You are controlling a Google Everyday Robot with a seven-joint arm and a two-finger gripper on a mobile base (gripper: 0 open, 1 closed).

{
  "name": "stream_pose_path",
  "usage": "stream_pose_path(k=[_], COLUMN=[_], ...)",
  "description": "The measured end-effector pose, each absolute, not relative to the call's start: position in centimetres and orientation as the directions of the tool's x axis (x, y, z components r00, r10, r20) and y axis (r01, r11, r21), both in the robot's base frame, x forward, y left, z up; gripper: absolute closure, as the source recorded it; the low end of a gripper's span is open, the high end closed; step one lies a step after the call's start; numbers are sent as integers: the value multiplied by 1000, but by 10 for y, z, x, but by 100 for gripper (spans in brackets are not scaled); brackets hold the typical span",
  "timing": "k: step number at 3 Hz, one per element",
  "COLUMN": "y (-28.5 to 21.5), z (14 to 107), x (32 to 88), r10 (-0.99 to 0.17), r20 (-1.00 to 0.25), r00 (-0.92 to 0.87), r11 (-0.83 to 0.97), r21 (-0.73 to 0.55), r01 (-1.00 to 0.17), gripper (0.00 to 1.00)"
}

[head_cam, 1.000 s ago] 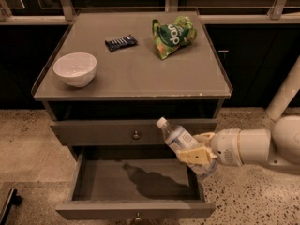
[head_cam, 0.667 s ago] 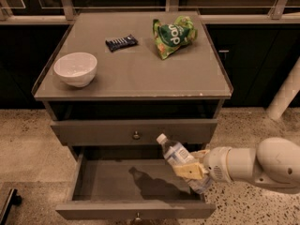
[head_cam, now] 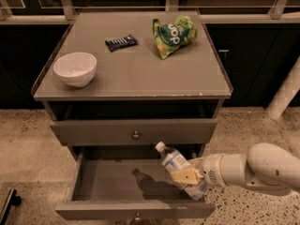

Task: Place blue plastic bottle into middle drawer

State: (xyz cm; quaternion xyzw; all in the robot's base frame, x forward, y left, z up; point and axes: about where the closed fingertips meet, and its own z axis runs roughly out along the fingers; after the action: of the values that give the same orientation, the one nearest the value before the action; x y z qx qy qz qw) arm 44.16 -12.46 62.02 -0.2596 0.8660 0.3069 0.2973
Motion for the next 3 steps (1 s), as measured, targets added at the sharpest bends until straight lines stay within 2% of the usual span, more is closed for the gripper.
stream_pose_path(k=[2, 3], y=[-85, -71], z=[526, 497], x=[418, 418], r10=[-305, -330], r20=[-483, -432], r00=[-821, -840], r11=[612, 592], r21=[561, 598], r01=[-558, -540], gripper=[100, 100])
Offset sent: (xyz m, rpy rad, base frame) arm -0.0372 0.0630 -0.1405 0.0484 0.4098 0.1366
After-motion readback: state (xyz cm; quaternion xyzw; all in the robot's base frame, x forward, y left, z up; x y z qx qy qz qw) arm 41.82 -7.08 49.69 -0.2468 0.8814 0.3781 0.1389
